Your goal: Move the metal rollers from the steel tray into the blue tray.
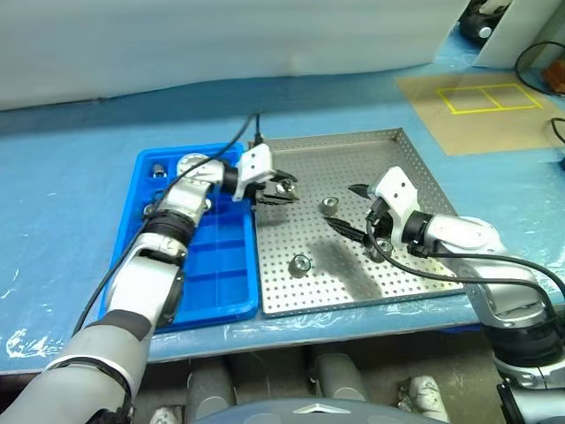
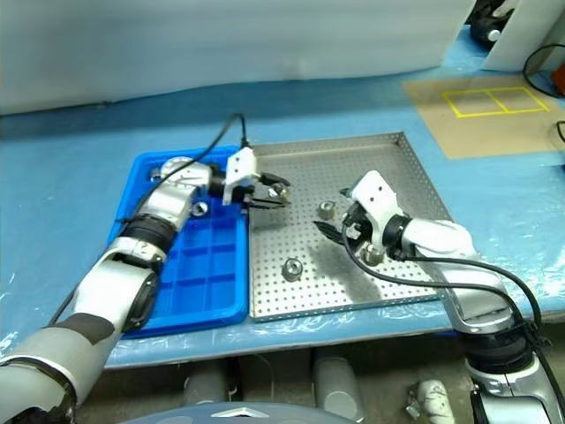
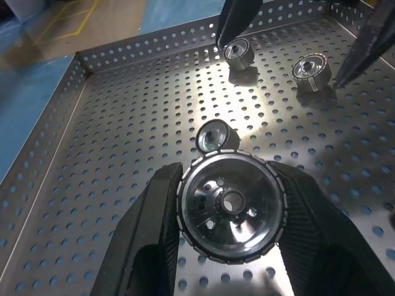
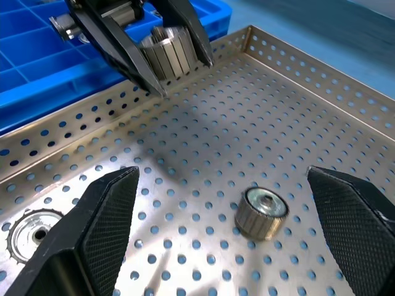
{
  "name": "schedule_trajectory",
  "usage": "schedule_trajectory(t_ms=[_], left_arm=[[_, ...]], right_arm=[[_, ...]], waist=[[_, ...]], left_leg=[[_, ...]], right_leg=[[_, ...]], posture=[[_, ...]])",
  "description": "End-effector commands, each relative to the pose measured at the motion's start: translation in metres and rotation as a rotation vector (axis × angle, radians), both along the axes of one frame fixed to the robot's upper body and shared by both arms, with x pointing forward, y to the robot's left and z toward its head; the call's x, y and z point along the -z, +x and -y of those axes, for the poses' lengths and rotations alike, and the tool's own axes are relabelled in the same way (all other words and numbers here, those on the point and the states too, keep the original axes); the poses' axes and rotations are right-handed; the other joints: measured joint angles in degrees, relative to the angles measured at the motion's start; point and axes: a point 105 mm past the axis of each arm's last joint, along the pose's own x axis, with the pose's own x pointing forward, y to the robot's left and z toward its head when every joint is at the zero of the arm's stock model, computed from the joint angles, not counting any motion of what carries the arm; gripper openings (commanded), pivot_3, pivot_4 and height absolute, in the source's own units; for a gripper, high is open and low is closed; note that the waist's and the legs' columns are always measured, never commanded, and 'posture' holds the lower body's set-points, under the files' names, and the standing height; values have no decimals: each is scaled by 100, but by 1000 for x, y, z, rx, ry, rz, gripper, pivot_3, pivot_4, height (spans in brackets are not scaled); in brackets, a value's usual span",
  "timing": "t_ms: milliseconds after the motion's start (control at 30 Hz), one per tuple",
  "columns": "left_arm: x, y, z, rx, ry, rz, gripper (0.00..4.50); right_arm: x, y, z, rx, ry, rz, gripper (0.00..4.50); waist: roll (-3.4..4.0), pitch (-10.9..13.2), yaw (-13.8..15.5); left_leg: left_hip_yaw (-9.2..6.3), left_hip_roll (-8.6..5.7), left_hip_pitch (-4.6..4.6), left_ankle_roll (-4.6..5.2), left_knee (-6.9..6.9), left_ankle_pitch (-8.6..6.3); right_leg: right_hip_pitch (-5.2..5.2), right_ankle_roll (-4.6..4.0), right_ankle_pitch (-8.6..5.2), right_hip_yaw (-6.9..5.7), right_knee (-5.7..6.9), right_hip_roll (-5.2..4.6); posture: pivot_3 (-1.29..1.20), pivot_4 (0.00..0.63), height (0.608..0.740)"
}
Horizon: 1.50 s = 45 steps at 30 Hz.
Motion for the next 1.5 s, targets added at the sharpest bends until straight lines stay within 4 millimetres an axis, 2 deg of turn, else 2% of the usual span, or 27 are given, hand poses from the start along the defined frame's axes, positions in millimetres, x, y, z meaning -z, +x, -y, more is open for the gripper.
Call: schedule_trajectory(t_ms=[33, 100, 133, 233, 300, 433, 533, 700, 833, 1000, 1100, 1167, 1200, 1300, 1367, 1500], left_arm=[[-29, -5, -40, -110, -57, 83, 1767], [-32, -9, -67, -203, -54, 92, 1767], [-33, -11, -73, -227, -52, 93, 1767], [-28, -24, -111, -353, -31, 97, 1767], [-25, -38, -125, -392, -29, 78, 1767], [-18, -53, -133, -444, -44, 39, 1767], [-9, -54, -133, -466, -38, 20, 1767], [19, -44, -123, -504, -33, -45, 1767], [33, -39, -117, -498, -25, -83, 1767], [53, -38, -121, -488, 46, -143, 1767], [51, -32, -126, -513, 26, -141, 1767], [52, -30, -126, -510, 21, -148, 2486], [51, -28, -126, -514, 28, -124, 2674], [45, -15, -124, -559, 34, -57, 3632], [37, -16, -118, -516, 12, -48, 3632], [4, -3, -98, -484, -97, 29, 3632]], right_arm=[[-8, 8, -20, -111, 0, 46, 4500], [-7, 14, -30, -164, -1, 44, 4500], [-7, 16, -32, -178, -1, 44, 4500], [-7, 23, -48, -251, 1, 47, 4500], [-8, 27, -57, -291, 3, 50, 4500], [-6, 29, -64, -334, 1, 49, 4500], [-5, 30, -66, -343, 2, 48, 4500], [-3, 29, -64, -342, -2, 47, 4500], [-3, 29, -58, -319, -8, 48, 4500], [-2, 26, -52, -294, -8, 46, 4500], [-2, 26, -49, -279, -9, 47, 4500], [-2, 25, -48, -273, -8, 47, 4500], [-2, 25, -48, -270, -6, 48, 4500], [-2, 24, -48, -263, -1, 48, 4500], [-2, 24, -48, -259, 0, 49, 4500], [-4, 23, -43, -236, -1, 54, 4500]], waist=[[3, 2, 98], [4, 4, 174], [5, 4, 241], [7, 5, 430], [9, 5, 519], [7, 6, 784], [7, 6, 913], [7, 6, 896], [5, 6, 846], [5, 5, 834], [5, 5, 829], [5, 5, 829], [5, 5, 827], [5, 4, 828], [5, 4, 828], [3, 6, 847]], left_leg=[[0, 3, 0, -6, -7, 4], [-3, 9, -2, -16, -15, 10], [-3, 9, -3, -18, -17, 11], [-3, 9, -11, -23, -26, 13], [-2, 8, -17, -33, -26, 19], [-8, 10, -44, -47, -26, 27], [-17, 10, -49, -59, -22, 35], [-21, 7, -38, -72, -13, 43], [-24, 9, -37, -88, -14, 53], [-24, 9, -34, -91, -15, 55], [-22, 8, -29, -91, -14, 56], [-22, 8, -26, -94, -14, 57], [-22, 8, -21, -95, -14, 58], [-22, 7, -15, -95, -14, 58], [-23, 7, -16, -96, -14, 58], [-23, 5, -27, -97, -12, 59]], right_leg=[[-3, -1, 0, -3, 1, 2], [-8, -6, -3, -7, 6, 4], [-13, -10, -5, -9, 9, 4], [-19, -13, -7, -14, 8, 3], [-25, -13, -7, -18, 9, 0], [-45, -13, -7, -30, 15, -2], [-44, -13, -8, -39, 23, -5], [-47, -12, -7, -27, 48, -5], [-66, -12, -8, -18, 71, 2], [-71, -15, -10, -14, 79, 6], [-69, -15, -10, -12, 83, 6], [-68, -15, -10, -11, 88, 6], [-67, -15, -10, -10, 92, 6], [-62, -15, -10, -8, 95, 6], [-60, -15, -10, -9, 95, 5], [-64, -15, -10, -11, 91, 4]], posture=[[-175, 150, 740], [-130, 150, 740], [-108, 150, 740], [-19, 150, 740], [22, 150, 740], [58, 150, 740], [62, 150, 740], [39, 150, 740], [7, 150, 740], [-27, 150, 740], [-41, 150, 740], [-46, 150, 740], [-46, 150, 740], [-59, 150, 740], [-69, 150, 740], [-107, 150, 740]])
